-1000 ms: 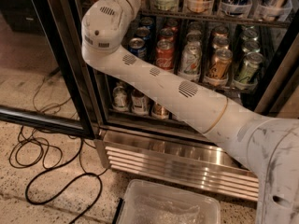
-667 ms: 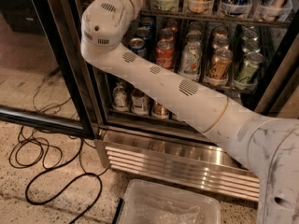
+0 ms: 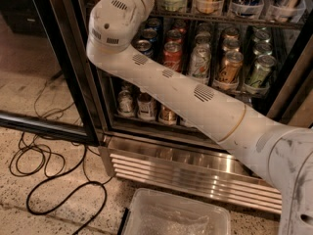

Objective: Pick coke can from top shelf of fridge

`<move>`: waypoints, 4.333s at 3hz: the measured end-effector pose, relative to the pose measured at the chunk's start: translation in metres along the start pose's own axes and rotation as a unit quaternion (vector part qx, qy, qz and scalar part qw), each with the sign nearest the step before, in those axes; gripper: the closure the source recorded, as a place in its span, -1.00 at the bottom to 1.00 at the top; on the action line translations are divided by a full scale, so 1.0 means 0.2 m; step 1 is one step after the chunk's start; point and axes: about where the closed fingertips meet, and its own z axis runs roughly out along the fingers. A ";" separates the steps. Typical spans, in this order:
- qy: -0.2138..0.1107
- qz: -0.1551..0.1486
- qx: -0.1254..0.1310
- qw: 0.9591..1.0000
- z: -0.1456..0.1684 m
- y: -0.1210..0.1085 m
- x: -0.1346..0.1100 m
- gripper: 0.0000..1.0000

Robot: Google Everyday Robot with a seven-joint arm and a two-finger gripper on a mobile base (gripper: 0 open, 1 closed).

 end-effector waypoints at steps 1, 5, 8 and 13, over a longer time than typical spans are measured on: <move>0.000 0.000 0.000 1.000 0.00 0.00 0.00 1.00; 0.012 0.005 0.003 1.000 -0.08 -0.02 -0.10 1.00; 0.085 0.012 0.055 0.995 -0.27 -0.18 -0.21 1.00; 0.195 0.135 0.068 0.969 -0.56 -0.26 -0.21 1.00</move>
Offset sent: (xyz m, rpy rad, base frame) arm -0.0255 -0.0114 0.0045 0.0867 0.0424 -0.0390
